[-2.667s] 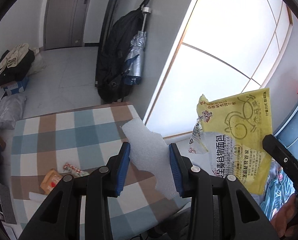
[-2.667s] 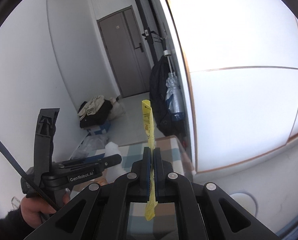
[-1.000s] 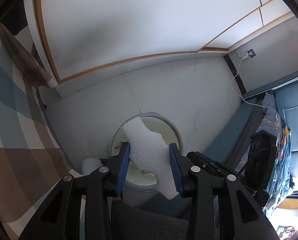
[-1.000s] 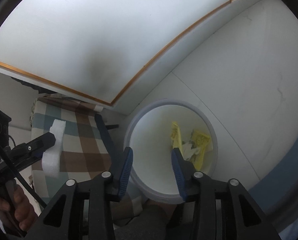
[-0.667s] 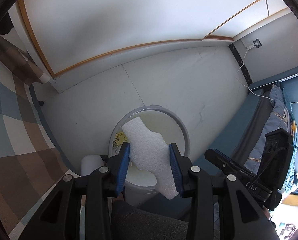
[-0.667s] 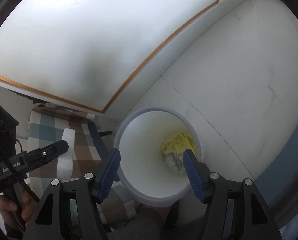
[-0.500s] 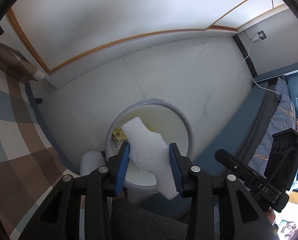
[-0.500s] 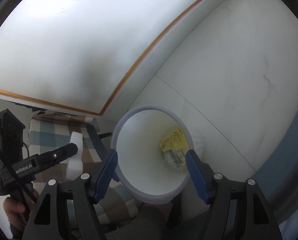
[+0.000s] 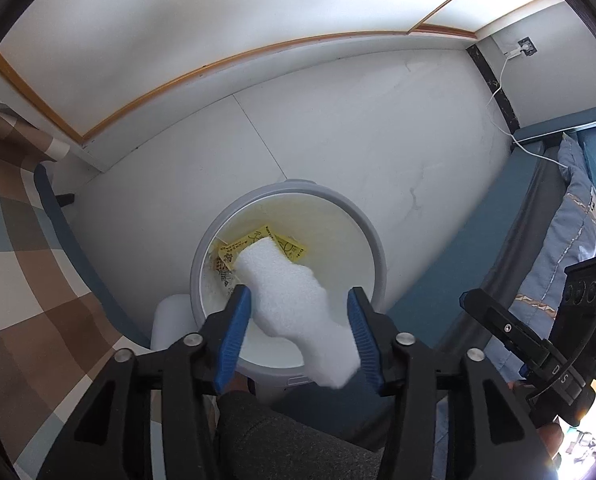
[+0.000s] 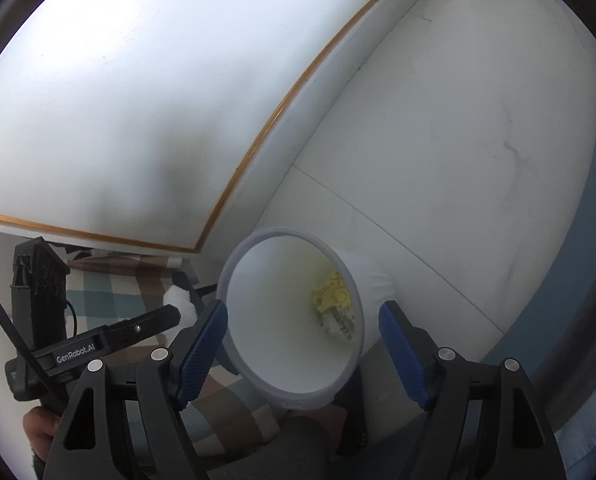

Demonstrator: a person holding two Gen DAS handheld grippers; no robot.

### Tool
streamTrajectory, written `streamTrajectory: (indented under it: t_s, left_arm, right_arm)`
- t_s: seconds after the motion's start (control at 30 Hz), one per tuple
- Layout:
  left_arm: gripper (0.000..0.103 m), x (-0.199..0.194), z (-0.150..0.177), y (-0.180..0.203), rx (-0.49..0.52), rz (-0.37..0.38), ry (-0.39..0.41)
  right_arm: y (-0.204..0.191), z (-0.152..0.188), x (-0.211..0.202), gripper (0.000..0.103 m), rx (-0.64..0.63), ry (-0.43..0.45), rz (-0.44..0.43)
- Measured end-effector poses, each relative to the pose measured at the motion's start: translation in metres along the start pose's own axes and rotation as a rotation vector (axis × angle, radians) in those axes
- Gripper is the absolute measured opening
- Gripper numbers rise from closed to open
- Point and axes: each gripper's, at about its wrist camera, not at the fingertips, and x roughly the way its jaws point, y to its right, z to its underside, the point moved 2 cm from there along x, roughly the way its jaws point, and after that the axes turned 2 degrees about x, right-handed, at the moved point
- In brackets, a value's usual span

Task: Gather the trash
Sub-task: 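Open the left tool over the white bin to drop the foam piece, then move both open tools back over the remaining trash on the table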

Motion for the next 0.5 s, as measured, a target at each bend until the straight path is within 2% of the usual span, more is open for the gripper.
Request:
streamTrajectory:
  t_s: [0.17,0.27,0.5]
  left_arm:
    - [0.057,-0.007,0.004,0.007,0.019,-0.001,0.014]
    - [0.066,-0.017,0.009,0.007,0.01,-0.005,0.041]
    - [0.066,-0.05,0.021,-0.005,-0.006,-0.024,0.139]
  right_arm:
    - [-0.003,0.003,-0.008,0.078,-0.006,0.004,-0.005]
    - [-0.009,0.004,-0.014,0.079,-0.024,0.012,-0.003]
    - [-0.024,0.009,-0.035,0.081,-0.047,0.047,-0.01]
